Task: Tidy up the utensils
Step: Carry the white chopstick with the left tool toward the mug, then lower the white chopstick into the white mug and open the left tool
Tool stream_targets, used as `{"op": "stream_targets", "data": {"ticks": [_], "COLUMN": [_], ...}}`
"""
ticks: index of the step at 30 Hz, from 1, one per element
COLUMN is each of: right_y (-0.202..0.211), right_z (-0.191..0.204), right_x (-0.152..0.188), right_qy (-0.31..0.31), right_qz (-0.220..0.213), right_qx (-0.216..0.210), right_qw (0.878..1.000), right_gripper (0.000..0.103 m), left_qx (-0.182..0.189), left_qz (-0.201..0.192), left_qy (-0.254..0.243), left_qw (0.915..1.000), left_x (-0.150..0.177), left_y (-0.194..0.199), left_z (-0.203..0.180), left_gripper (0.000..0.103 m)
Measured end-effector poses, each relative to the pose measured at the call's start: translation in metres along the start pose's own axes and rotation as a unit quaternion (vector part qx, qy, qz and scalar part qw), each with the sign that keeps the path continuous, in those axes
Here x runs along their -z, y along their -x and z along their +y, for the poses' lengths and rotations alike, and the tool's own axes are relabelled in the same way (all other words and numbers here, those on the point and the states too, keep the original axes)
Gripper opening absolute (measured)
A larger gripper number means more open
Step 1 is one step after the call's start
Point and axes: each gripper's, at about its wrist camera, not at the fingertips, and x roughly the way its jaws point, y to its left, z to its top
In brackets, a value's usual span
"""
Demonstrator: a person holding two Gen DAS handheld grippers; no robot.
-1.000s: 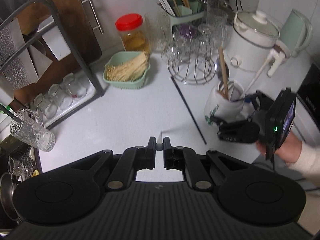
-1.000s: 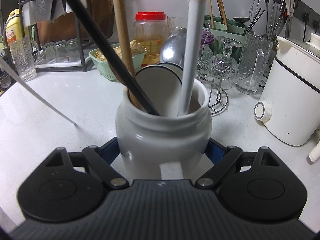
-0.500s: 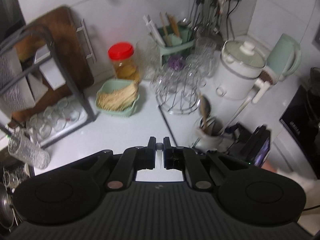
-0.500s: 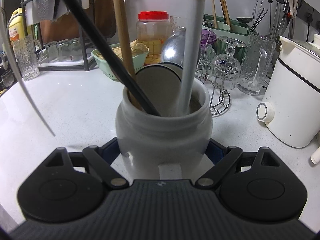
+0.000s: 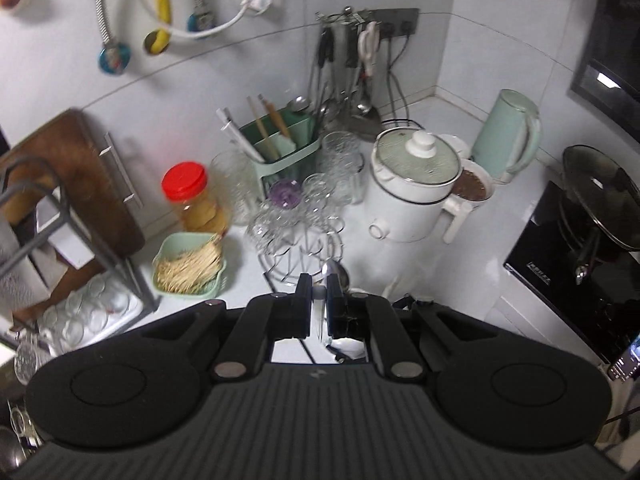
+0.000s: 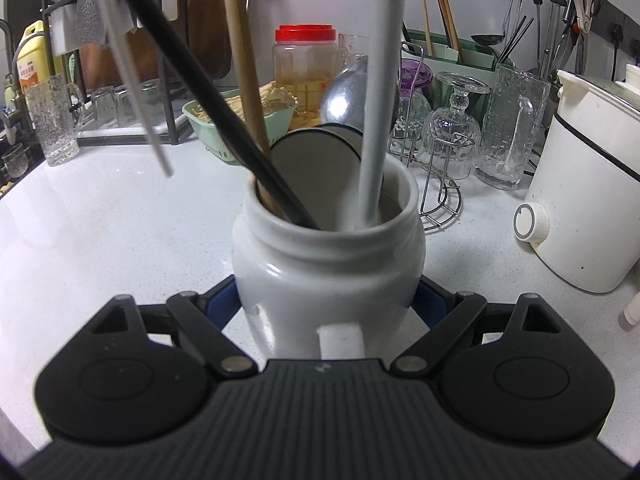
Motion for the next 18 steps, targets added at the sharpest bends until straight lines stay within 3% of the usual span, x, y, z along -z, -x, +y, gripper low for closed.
{"op": "stream_targets", "data": {"ticks": [7, 18], "right_y": [0.000, 0.001], "right_z": [0.000, -0.001], "right_x": [0.001, 0.001], "right_qy": [-0.002, 0.002], "right_qz": [-0.003, -0.004], "right_qx": [0.000, -0.004], "right_qw": [1.000, 1.000], "right_gripper": [0.091, 0.091], "left_qx": [0.008, 0.012], "left_qz": [-0.017, -0.025], "left_qy": [-0.029, -0.033], "left_qw": [0.9994, 0.9991], "left_x": [-0.015, -0.027], "left_y": [0.009, 0.006], "left_z": [-0.025, -0.034], "left_gripper": [0.008, 0.008]}}
